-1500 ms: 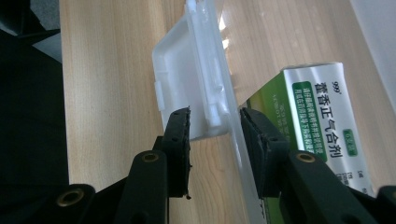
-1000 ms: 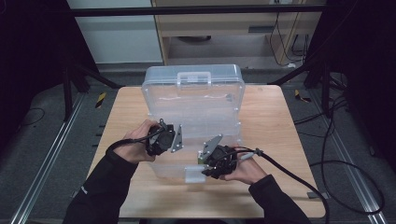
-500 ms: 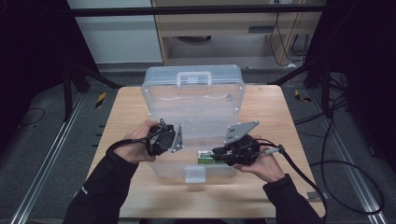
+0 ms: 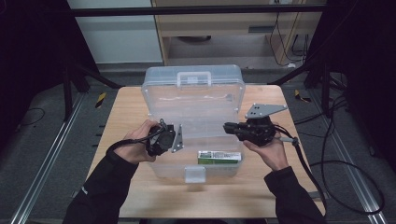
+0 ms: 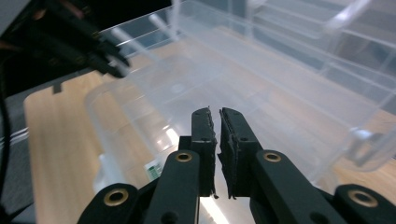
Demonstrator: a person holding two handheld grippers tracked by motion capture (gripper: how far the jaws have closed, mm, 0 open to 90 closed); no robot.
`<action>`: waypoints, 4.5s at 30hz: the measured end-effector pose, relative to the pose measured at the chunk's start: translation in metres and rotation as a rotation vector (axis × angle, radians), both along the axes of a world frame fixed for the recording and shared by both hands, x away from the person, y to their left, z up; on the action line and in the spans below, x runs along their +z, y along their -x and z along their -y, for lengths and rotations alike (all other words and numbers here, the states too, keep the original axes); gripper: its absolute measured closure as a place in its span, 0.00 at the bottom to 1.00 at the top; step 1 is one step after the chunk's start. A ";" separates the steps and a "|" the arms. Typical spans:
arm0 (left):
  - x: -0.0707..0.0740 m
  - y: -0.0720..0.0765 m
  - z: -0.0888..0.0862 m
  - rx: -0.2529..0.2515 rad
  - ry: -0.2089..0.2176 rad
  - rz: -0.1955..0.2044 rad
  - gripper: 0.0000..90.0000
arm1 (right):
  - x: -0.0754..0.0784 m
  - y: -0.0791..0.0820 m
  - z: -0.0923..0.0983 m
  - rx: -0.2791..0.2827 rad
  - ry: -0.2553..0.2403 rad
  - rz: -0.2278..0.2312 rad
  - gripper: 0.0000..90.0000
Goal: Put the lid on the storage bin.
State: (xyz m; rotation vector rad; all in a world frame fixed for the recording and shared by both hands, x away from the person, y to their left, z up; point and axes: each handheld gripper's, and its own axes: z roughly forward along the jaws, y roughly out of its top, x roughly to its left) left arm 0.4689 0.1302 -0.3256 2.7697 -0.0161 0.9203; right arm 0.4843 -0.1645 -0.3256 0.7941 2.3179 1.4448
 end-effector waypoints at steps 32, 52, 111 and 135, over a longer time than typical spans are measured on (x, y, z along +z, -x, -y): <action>-0.004 0.005 -0.001 0.005 0.005 -0.028 0.88 | 0.000 -0.050 0.032 -0.255 -0.099 -0.030 1.00; -0.008 0.009 -0.003 0.003 0.026 -0.050 0.87 | -0.003 -0.047 0.038 -0.242 -0.103 -0.029 1.00; 0.017 0.007 -0.047 0.253 0.482 -0.073 0.82 | -0.009 -0.033 0.043 -0.218 -0.106 -0.029 1.00; 0.007 0.000 -0.087 0.476 0.652 0.008 0.98 | -0.019 -0.016 0.045 -0.196 -0.092 -0.024 1.00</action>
